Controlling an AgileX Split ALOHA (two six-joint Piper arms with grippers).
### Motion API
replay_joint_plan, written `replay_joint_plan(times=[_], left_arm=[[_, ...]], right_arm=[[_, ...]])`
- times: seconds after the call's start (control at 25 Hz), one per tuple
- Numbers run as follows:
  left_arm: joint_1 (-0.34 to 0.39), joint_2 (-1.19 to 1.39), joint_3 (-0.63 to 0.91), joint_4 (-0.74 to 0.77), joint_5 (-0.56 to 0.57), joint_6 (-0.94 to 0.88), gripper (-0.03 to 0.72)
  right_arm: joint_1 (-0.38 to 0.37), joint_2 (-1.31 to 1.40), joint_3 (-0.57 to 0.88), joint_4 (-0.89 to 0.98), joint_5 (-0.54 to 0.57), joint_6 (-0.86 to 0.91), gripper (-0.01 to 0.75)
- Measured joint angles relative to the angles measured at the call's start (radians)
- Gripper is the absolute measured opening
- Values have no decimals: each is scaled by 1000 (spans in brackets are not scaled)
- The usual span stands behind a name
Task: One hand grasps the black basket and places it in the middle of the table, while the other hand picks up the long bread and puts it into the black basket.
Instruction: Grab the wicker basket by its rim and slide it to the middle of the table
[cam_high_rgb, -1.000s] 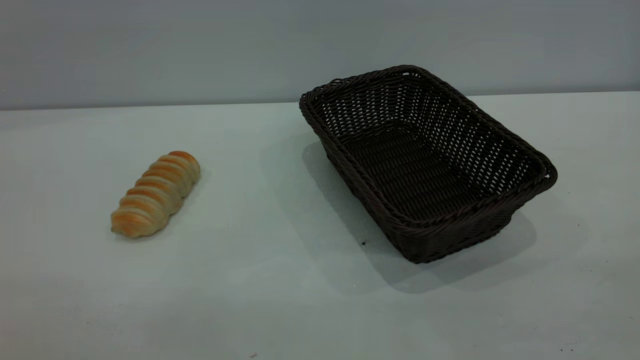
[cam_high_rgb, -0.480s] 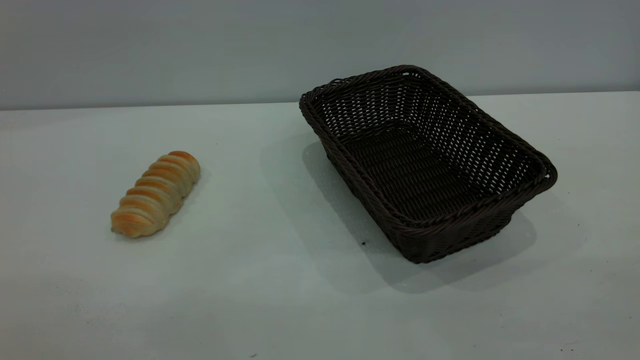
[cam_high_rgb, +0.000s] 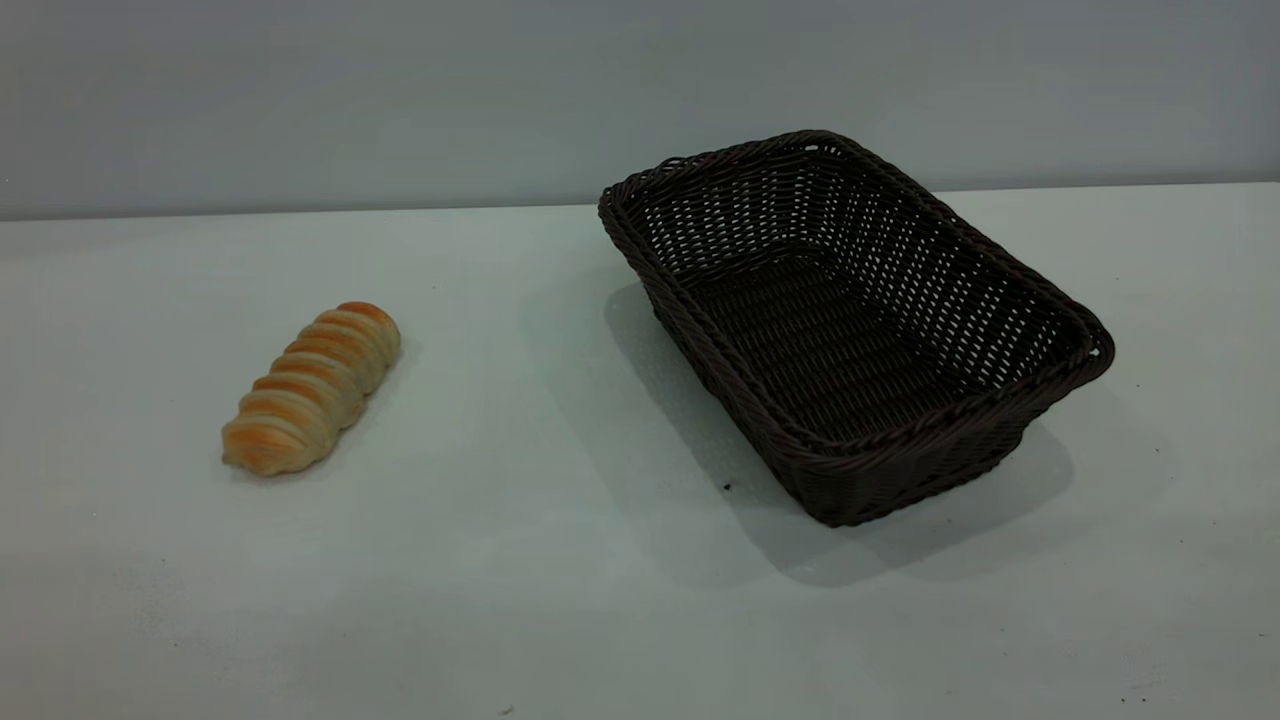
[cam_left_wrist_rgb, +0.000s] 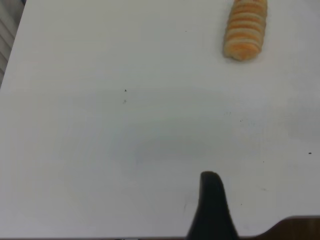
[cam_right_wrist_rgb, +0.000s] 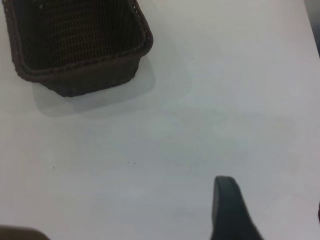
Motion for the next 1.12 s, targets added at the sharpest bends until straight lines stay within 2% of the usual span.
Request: replay_joint_plan(times=[0.4,0.64,0.8,1.12], left_arm=[[0,0,-1,0,-9,21,586],[0,46,-19,-17,-113,28,586],[0,211,-36,-22,-165,17,586],[0,546,-186,-22,-280,7,586]], right_arm=[[0,0,0,19,-1,0,435],[0,38,-35,137,-93,-74,435],[0,223,-79,261,-134,-201,435],[-2,714,-205,511,-171,-466,484]])
